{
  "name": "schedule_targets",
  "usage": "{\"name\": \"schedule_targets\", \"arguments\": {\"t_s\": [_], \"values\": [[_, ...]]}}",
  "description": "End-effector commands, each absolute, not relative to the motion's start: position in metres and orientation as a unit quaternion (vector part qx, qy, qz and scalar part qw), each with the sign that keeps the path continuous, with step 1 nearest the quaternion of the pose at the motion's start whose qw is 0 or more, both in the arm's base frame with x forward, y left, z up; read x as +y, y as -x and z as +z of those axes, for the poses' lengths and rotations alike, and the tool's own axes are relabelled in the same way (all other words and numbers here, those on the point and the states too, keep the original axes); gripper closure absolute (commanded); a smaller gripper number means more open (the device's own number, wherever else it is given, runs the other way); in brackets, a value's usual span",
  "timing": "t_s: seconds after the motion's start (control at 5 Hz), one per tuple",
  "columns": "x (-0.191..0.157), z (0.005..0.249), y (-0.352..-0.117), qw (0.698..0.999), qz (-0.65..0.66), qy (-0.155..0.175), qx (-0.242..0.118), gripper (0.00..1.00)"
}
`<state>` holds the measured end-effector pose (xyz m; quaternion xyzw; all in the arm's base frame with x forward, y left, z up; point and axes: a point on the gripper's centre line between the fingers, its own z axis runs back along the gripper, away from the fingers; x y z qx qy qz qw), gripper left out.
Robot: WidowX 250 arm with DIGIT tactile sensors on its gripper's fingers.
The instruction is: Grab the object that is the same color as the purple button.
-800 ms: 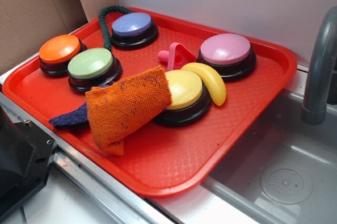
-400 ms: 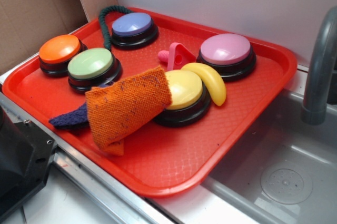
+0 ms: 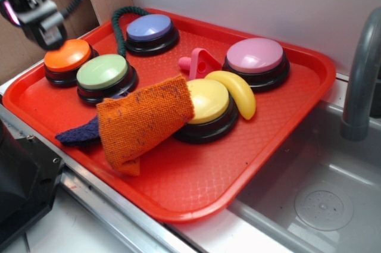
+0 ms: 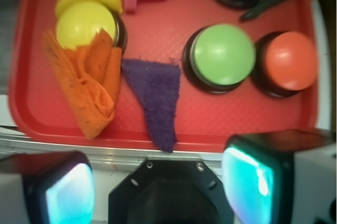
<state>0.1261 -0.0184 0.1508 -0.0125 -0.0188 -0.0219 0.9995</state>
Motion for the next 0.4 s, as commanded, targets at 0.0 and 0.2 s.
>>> {"name": "schedule_targets", "arguments": {"t_s": [0.0,0.2], "values": [[-0.033,0.085,-0.138,0.999,-0.006,0.001,-0.043,0.0],[-0.033,0.066,-0.137,0.999,0.011,-0.029,-0.032,0.0]]}}
